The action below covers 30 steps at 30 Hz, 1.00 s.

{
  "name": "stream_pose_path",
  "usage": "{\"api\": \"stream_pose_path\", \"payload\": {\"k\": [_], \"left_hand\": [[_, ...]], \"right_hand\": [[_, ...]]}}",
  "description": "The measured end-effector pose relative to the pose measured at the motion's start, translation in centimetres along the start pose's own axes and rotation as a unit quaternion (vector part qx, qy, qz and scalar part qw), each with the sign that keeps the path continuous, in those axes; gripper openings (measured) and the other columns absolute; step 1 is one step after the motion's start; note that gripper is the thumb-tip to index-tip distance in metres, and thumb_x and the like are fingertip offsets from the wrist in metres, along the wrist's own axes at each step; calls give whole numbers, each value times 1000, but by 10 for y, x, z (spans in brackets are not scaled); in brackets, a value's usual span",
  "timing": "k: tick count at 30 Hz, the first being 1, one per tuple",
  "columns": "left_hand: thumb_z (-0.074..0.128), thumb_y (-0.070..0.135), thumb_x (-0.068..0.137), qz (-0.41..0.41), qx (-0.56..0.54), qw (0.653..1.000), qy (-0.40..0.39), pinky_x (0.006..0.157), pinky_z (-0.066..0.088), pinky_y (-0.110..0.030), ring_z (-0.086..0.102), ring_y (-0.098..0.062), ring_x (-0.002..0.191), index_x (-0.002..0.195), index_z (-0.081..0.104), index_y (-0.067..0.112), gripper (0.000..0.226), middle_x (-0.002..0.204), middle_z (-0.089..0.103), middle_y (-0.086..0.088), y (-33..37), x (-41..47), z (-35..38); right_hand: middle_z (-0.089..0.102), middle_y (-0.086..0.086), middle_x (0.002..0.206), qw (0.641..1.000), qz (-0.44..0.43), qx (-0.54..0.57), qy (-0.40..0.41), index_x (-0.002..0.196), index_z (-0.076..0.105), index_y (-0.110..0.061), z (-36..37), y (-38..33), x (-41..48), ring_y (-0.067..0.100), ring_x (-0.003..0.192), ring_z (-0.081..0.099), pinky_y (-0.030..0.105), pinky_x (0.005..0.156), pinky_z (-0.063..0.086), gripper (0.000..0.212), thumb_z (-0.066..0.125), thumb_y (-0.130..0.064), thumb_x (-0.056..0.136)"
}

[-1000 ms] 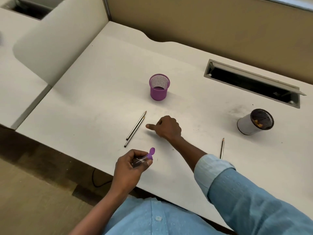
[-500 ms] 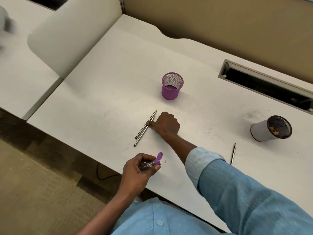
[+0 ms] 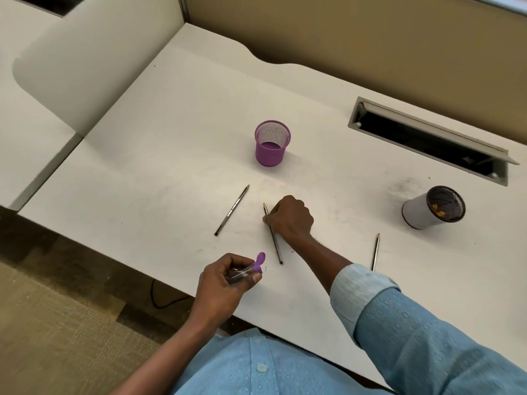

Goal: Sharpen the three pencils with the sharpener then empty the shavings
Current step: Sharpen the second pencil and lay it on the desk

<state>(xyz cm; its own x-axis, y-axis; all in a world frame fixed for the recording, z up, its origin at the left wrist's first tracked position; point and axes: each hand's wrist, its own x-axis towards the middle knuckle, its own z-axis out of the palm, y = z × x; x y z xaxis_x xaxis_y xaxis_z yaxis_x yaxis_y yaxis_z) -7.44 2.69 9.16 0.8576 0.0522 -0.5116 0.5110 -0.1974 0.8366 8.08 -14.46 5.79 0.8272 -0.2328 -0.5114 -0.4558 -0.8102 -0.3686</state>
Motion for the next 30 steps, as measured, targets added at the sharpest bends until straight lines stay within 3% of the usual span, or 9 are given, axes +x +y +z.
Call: {"api": "stream_pose_path", "payload": {"k": [3,8,12,14,18,22,26,30], "left_hand": [[93,20,86,7,0,1000,-4,88,61,-30,81,-7,95,101,82,27,20,98,87,11,3,2,4],[93,20,87,17,-2,1000,-16,92,63,-35,81,-10,97,101,82,28,19,99,87,10,7,5,11],[92,22,88,31,-6,999,-23,89,61,-31,81,-9,98,101,82,30,19,101,86,11,9,5,17],[91,24,88,37,-3,999,-28,87,60,-29,80,-7,97,101,82,31,17,101,86,11,10,6,19],[90,25,90,46,2,998,-38,93,65,-43,78,-11,95,102,82,31,16,102,86,11,12,6,24],[88,23,92,57,7,997,-49,95,65,-51,76,-11,91,104,82,29,15,102,86,8,14,7,28],[88,23,93,70,6,995,-67,91,66,-44,74,-7,85,103,82,32,15,101,86,7,15,7,35],[88,23,93,69,5,994,-81,93,64,-45,73,-8,86,101,81,35,15,102,86,7,16,6,39]], "right_hand": [[76,8,103,1000,7,9,10,101,77,-16,-1,10,-4,35,97,73,35,79,56,29,79,-33,76],[80,-1,86,995,-17,92,-21,83,76,-17,-14,32,-13,26,89,76,34,73,54,11,74,-28,84],[83,-5,77,971,-60,224,-63,96,65,-19,-32,58,-36,13,80,79,40,81,59,8,63,-26,98],[81,-1,76,959,-97,257,-65,98,67,-19,-41,71,-51,17,70,78,41,75,59,8,65,-27,102],[78,-1,79,951,-174,252,-49,100,74,-30,-54,97,-84,15,59,68,30,61,54,7,71,-25,102],[76,-7,82,948,-217,229,-47,104,80,-30,-61,117,-111,7,64,65,17,63,50,20,77,-12,96],[75,-4,93,951,-243,185,-42,109,81,-23,-65,132,-128,13,81,69,25,74,55,32,76,3,91],[76,-4,97,954,-253,160,-28,112,82,-18,-68,144,-135,13,90,72,24,78,54,31,77,4,91]]}}
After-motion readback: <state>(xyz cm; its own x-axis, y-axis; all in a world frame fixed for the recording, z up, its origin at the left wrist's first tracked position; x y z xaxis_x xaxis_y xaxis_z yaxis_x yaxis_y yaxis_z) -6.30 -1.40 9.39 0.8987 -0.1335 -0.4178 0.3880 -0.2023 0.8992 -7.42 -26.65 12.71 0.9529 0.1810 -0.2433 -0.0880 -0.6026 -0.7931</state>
